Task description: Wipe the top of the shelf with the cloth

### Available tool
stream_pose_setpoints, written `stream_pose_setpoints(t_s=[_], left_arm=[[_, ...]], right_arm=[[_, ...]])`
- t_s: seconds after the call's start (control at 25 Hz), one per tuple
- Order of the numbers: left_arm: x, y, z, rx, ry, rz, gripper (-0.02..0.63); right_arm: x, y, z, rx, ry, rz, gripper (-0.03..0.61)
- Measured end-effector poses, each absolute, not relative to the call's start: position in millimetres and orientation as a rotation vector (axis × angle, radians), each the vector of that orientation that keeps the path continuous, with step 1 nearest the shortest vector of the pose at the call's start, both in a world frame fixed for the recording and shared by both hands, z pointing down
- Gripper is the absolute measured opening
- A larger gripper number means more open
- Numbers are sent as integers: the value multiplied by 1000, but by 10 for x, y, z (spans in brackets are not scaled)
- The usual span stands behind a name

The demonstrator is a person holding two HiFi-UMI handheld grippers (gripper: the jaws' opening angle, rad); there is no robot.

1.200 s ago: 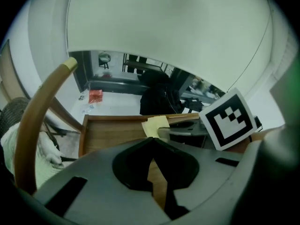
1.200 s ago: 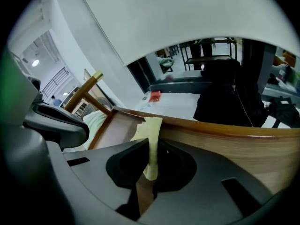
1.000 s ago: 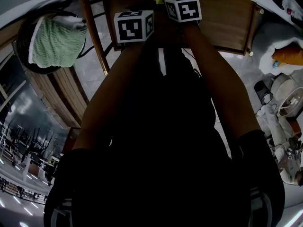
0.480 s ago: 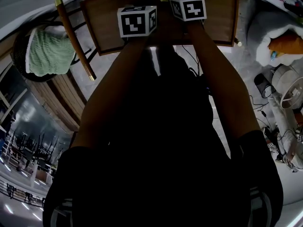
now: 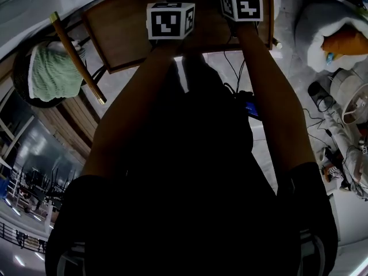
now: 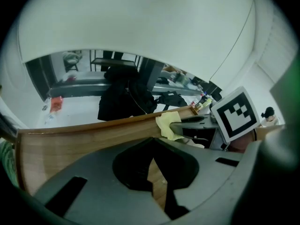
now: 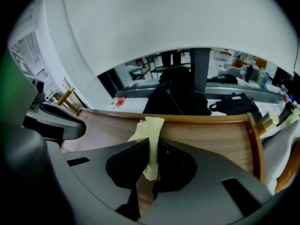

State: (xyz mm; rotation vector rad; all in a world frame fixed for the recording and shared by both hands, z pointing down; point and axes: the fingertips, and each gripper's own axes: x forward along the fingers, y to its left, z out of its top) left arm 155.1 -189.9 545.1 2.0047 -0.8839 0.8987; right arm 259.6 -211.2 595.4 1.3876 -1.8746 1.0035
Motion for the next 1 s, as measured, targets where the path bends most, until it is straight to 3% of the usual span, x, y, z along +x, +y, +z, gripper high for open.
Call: stream_pose_setpoints(t_s=[0.48, 0.84, 1.0], left_arm=[[1738, -1681, 5364, 2055, -827, 917, 11], [1369, -1584, 5174, 2050, -885, 869, 11], [967, -1634, 5033, 2038, -945, 827, 11]], right_arm=[[3644, -1934, 5865, 1629, -1623, 1024, 43], [4022, -1797, 5808, 1814, -1405, 1024, 43], [3865, -1853, 5691, 1850, -1395, 996, 43]])
